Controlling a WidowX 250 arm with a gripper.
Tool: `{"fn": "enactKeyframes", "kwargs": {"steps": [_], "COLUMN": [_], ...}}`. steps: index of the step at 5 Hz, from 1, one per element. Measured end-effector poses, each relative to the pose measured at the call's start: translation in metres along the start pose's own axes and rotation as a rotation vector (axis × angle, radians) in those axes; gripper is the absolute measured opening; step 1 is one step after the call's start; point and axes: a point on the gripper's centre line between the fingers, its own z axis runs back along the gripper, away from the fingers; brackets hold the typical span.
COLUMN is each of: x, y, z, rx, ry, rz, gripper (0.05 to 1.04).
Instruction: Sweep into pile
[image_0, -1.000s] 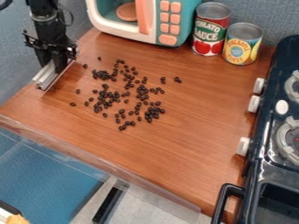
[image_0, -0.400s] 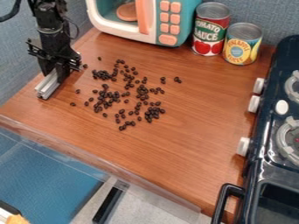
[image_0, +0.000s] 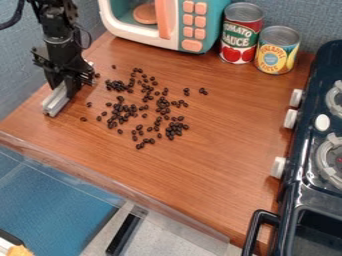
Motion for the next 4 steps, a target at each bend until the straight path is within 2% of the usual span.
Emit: {"fn": "enactKeyframes", "kwargs": {"steps": [4], "x": [-0.017], "y": [-0.052], "z": [0.008], "rx": [-0.052], "ry": [0.007], "rz": [0.015], "gripper": [0.371]}}
